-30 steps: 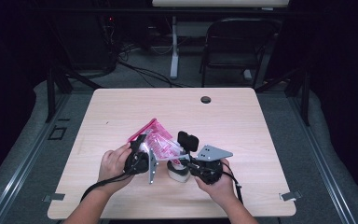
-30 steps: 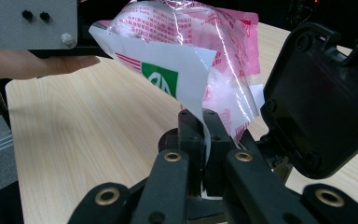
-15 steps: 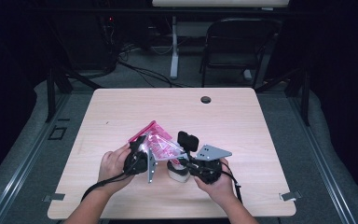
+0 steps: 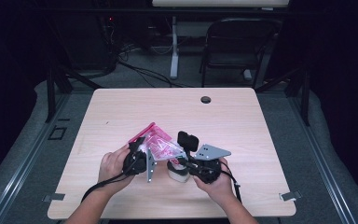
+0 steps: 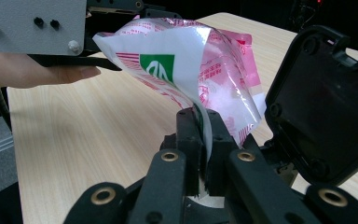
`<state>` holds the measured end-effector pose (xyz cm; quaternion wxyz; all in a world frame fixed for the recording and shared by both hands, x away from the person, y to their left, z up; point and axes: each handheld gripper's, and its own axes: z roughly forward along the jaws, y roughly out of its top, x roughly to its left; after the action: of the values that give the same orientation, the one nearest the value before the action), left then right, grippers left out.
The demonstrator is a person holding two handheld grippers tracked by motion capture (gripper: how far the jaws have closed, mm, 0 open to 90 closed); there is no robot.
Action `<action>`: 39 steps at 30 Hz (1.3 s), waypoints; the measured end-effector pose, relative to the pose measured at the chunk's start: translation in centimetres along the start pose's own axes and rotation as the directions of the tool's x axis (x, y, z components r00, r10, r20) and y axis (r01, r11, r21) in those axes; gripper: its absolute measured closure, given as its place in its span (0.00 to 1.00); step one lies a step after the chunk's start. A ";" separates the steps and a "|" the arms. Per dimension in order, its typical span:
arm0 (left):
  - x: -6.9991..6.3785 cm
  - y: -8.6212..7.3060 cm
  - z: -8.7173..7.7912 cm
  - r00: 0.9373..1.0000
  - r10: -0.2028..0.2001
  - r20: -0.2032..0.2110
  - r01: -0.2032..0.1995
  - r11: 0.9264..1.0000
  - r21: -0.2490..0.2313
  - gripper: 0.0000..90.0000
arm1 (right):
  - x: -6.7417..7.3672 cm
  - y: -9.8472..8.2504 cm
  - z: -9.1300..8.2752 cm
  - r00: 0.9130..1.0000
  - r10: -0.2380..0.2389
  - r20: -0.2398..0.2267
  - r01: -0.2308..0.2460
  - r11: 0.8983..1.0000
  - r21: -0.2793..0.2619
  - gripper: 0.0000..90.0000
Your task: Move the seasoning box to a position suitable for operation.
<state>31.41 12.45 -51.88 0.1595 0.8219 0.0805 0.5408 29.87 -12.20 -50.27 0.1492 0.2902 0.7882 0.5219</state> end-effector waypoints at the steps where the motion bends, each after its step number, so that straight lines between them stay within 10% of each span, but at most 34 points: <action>1: 0.0 0.0 0.0 1.000 -0.002 0.003 0.002 1.000 -0.001 0.79 | 0.0 0.0 0.0 1.000 -0.001 0.000 0.001 1.000 0.001 0.97; 23: -0.1 -0.4 0.4 0.994 -0.082 0.067 0.082 0.997 -0.004 0.79 | 0.0 0.0 0.0 1.000 0.003 -0.001 -0.003 1.000 -0.002 0.97; 39: -0.1 -1.1 0.7 0.977 -0.165 0.135 0.166 0.986 0.002 0.79 | 0.0 0.3 0.1 1.000 -0.006 -0.001 0.006 1.000 -0.008 0.97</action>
<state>32.04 13.29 -52.64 0.2127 0.8462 0.1353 0.4695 30.02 -11.97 -50.03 0.1515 0.2866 0.7870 0.5249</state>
